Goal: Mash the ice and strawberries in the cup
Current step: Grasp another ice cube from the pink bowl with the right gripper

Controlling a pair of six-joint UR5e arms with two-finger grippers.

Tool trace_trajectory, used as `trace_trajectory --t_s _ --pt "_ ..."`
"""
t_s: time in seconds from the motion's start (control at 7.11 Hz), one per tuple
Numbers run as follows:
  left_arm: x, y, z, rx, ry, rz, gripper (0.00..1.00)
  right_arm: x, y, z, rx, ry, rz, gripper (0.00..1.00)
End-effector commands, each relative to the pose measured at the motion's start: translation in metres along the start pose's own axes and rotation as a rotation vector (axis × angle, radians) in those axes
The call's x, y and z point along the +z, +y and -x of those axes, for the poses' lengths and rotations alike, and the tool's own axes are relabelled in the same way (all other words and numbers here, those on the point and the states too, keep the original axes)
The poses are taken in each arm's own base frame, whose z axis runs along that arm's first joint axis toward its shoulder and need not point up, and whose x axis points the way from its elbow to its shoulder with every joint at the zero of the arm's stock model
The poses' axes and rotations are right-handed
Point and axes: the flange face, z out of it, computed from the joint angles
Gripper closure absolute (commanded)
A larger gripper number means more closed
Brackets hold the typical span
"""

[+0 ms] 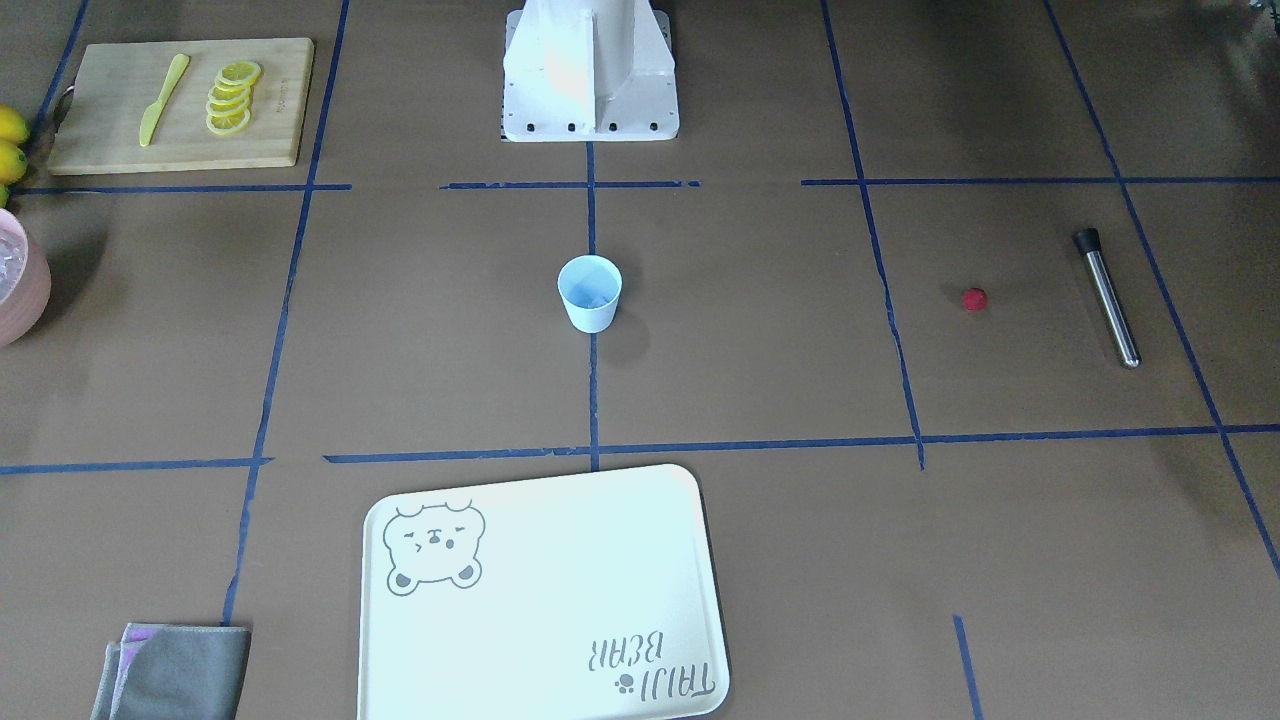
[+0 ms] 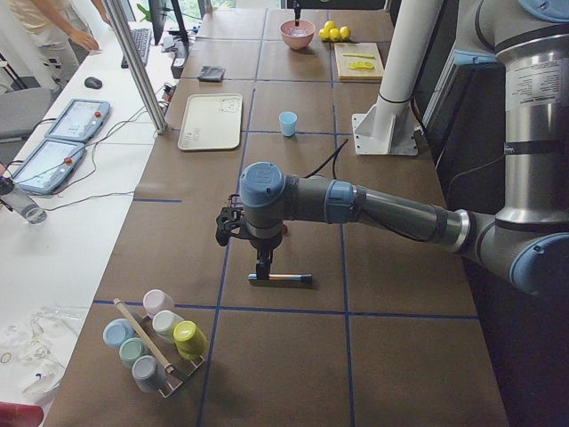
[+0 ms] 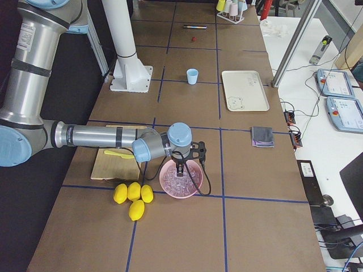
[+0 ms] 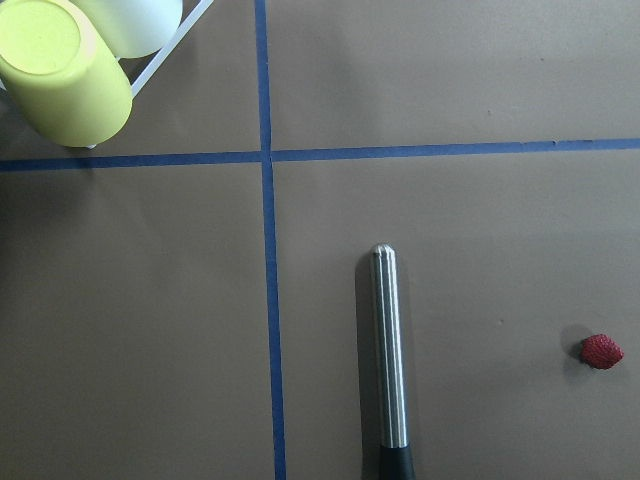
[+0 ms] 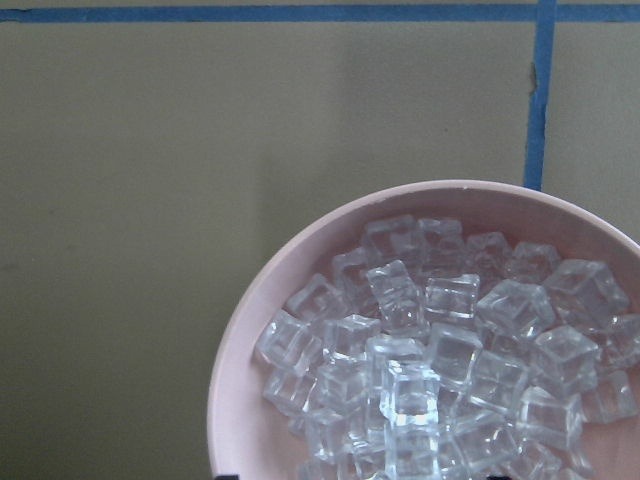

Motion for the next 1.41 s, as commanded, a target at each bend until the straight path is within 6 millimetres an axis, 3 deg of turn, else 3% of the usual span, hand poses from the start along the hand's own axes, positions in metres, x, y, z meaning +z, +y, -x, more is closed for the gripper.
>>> trace_trajectory --t_s 0.0,0.56,0.98,1.27 --pt "0.0 0.0 0.0 -0.001 0.0 0.0 0.0 0.012 -0.003 -0.014 0.018 0.005 0.02 0.13" --pt "0.0 0.0 0.001 -0.002 0.0 0.001 0.0 0.025 0.001 -0.023 0.049 0.007 0.052 0.13" --pt "0.001 0.0 0.001 -0.001 0.0 0.002 0.0 0.042 0.003 -0.014 0.024 0.015 0.094 0.14" --pt "0.002 0.0 0.003 -0.002 -0.001 0.004 0.0 0.048 0.003 -0.018 0.029 0.019 0.103 0.19"
